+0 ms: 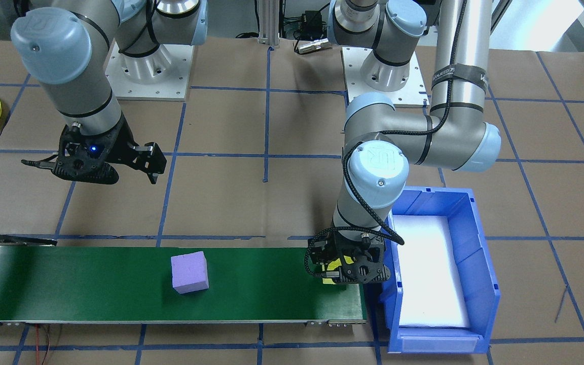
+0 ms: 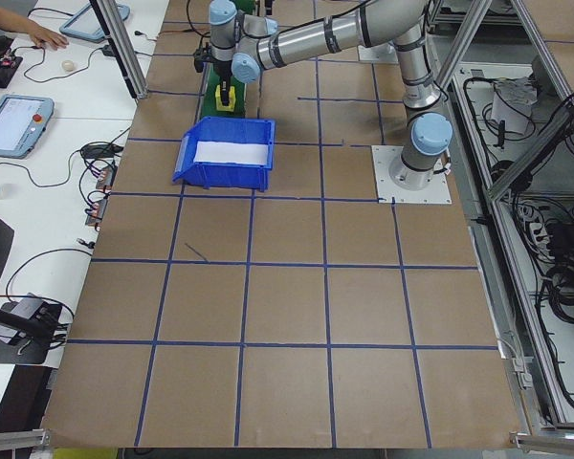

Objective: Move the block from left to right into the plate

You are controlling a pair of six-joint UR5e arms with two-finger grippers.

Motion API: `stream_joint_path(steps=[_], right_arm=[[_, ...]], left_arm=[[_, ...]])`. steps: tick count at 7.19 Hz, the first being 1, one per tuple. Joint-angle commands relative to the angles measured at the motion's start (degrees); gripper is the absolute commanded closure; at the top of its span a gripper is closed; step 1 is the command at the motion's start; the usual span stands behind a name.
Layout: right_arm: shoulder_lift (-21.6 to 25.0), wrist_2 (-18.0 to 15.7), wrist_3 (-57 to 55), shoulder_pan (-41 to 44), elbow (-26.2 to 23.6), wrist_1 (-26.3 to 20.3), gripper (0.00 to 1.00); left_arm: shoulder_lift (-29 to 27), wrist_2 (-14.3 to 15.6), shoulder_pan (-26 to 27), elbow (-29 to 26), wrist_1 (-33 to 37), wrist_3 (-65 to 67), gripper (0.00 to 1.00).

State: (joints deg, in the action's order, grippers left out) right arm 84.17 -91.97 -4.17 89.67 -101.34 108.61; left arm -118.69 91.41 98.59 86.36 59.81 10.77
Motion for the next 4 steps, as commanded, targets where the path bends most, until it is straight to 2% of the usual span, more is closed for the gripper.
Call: stream_joint_path(steps=[1, 2, 3, 4], right_arm=[[-2.6, 0.6, 0.7, -2.3, 0.2, 4.9, 0.00], [-3.3, 1.2, 3.2, -5.5, 1.0, 5.1, 0.00], [-4.5, 3.9, 11.1, -8.9, 2.4, 6.3, 0.01], [-6.3, 7.9, 16.2, -14.1, 4.5, 6.4, 0.01]], left_arm=[[-1.4, -0.2, 0.3, 0.8, -2.7, -0.5, 0.46], [-2.5, -0.1, 0.3, 0.8, -6.2, -1.7, 0.32], [-2.6, -0.1, 0.3, 1.1, -7.8, -2.6, 0.06], [-1.6, 0.0, 0.4, 1.6, -7.5, -2.8, 0.00]])
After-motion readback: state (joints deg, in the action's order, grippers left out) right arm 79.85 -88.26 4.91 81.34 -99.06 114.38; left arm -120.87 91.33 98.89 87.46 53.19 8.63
